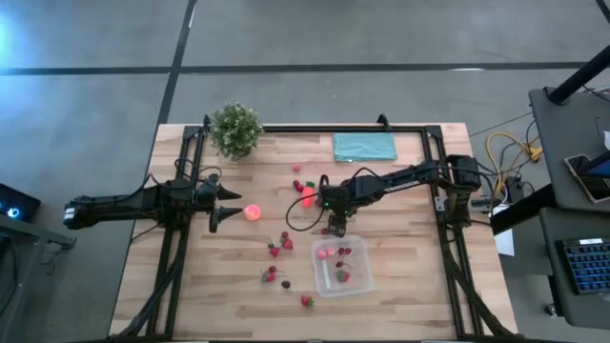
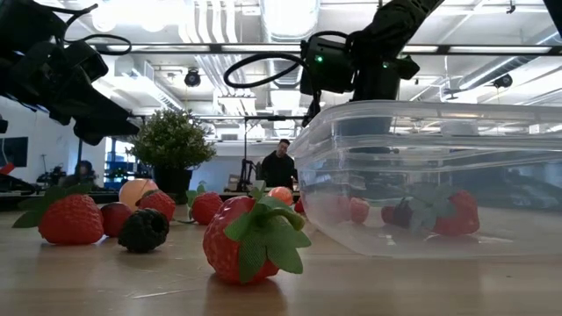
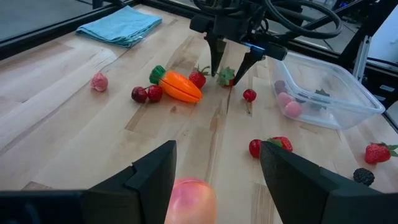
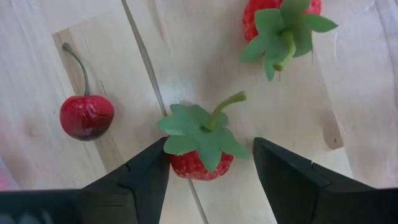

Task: Pick and placing Produce into tupperware
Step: Put the red strawberry into the transparent container, then put the red cherry into the transparent container

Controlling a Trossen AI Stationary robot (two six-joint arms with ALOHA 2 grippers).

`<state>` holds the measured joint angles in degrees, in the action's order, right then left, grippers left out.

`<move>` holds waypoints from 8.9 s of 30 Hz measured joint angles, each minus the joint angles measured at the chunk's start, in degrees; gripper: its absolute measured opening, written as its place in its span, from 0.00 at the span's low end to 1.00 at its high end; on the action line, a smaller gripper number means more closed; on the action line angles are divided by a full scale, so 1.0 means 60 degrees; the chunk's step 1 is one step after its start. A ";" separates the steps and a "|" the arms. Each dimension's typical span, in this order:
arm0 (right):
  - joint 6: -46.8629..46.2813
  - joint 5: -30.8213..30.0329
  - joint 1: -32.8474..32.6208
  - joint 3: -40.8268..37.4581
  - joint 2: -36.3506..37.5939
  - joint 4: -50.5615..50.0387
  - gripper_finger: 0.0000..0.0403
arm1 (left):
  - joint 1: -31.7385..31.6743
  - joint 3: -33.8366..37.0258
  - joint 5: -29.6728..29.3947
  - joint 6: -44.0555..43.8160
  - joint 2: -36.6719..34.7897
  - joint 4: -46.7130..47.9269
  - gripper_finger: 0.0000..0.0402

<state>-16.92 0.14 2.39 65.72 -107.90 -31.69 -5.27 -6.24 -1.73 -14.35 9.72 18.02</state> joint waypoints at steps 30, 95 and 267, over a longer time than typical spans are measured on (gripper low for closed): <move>-0.2083 0.0222 -0.1256 0.0083 0.2885 -0.1152 0.33 | 0.0001 0.0000 0.0002 0.0003 0.0000 0.0000 0.54; 0.0445 0.0943 -0.0961 0.2808 -0.0845 -0.2379 0.53 | 0.0001 0.0000 -0.0002 0.0000 0.0012 0.0000 0.54; -0.7280 0.4418 -0.2061 0.5810 -0.0731 -0.6712 0.23 | -0.0001 0.0000 -0.0002 0.0003 0.0047 0.0000 0.54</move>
<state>-60.60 26.65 -9.97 100.57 -112.28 -71.96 -5.28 -6.24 -1.74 -14.33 10.00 18.02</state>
